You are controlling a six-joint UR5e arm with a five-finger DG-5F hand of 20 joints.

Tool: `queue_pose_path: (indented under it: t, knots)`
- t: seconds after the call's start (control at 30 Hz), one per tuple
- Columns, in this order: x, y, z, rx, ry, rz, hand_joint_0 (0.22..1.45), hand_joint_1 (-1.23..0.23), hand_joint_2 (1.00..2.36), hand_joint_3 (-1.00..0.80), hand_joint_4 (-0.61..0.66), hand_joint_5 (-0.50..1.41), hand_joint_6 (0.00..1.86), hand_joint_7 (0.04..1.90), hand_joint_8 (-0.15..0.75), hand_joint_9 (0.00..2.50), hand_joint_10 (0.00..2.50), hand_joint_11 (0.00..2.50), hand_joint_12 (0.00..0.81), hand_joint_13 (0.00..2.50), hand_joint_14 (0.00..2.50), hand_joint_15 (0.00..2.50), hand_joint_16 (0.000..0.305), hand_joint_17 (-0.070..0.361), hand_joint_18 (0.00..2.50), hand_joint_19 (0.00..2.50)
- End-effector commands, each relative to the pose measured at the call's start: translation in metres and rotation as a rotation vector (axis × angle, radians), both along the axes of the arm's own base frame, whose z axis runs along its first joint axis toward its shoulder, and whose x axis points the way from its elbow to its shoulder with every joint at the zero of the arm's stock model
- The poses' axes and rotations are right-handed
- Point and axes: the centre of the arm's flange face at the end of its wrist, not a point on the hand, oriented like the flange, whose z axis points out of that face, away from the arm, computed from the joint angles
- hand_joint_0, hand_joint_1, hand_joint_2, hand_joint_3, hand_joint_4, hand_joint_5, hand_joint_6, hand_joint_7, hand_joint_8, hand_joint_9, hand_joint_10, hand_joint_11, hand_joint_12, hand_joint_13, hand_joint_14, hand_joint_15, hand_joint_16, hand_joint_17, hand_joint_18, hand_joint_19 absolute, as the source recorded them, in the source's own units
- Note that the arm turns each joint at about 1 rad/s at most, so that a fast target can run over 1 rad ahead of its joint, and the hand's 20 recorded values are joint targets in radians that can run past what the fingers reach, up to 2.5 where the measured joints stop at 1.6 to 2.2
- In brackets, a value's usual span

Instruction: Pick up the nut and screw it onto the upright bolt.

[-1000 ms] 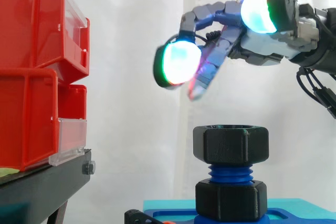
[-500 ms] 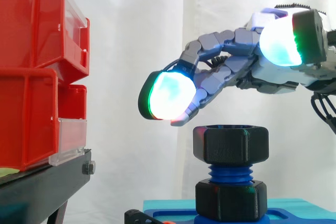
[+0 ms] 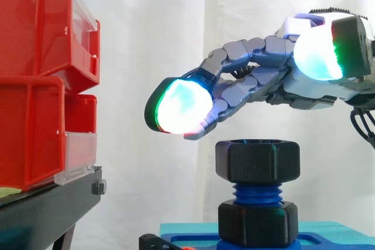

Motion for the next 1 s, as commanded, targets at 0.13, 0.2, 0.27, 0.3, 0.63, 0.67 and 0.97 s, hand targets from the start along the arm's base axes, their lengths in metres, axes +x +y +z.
queue_pose_path:
  t: [0.13, 0.2, 0.27, 0.3, 0.63, 0.67, 0.97]
  knots:
    - [-0.004, 0.0, -0.012, 0.0, 0.009, 0.002, 0.45, -0.17, 1.0, -0.5, 0.13, -0.21, 0.5, 0.63, 0.221, 0.38, 0.0, 0.0, 0.336, 0.24, 0.0, 0.0, 0.046, 0.103, 0.0, 0.0]
    - [-0.007, 0.0, -0.019, 0.0, 0.005, 0.0, 0.46, -0.16, 1.0, -0.5, 0.14, -0.2, 0.5, 0.67, 0.226, 0.38, 0.0, 0.0, 0.336, 0.24, 0.0, 0.0, 0.045, 0.102, 0.0, 0.0]
    - [-0.006, 0.0, -0.018, 0.002, 0.002, 0.0, 0.46, -0.16, 1.0, -0.5, 0.15, -0.2, 0.5, 0.7, 0.236, 0.38, 0.0, 0.0, 0.338, 0.25, 0.0, 0.0, 0.045, 0.102, 0.0, 0.0]
    - [-0.006, 0.0, -0.018, 0.002, 0.002, 0.0, 0.46, -0.16, 1.0, -0.5, 0.15, -0.2, 0.5, 0.7, 0.238, 0.38, 0.0, 0.0, 0.338, 0.25, 0.0, 0.0, 0.045, 0.102, 0.0, 0.0]
    - [-0.007, 0.0, -0.019, 0.0, 0.005, 0.0, 0.46, -0.2, 1.0, -0.5, 0.19, -0.17, 0.5, 0.87, 0.256, 0.37, 0.0, 0.0, 0.338, 0.26, 0.0, 0.0, 0.04, 0.089, 0.0, 0.0]
    - [-0.007, 0.0, -0.019, -0.001, 0.007, 0.0, 0.46, -0.21, 1.0, -0.5, 0.2, -0.17, 0.5, 0.91, 0.257, 0.37, 0.0, 0.0, 0.336, 0.26, 0.0, 0.0, 0.039, 0.088, 0.0, 0.0]
    - [-0.007, -0.008, -0.018, -0.005, -0.009, -0.005, 0.47, -0.28, 1.0, -0.5, 0.24, -0.15, 0.5, 1.15, 0.27, 0.41, 0.0, 0.0, 0.313, 0.31, 0.0, 0.0, 0.034, 0.075, 0.0, 0.0]
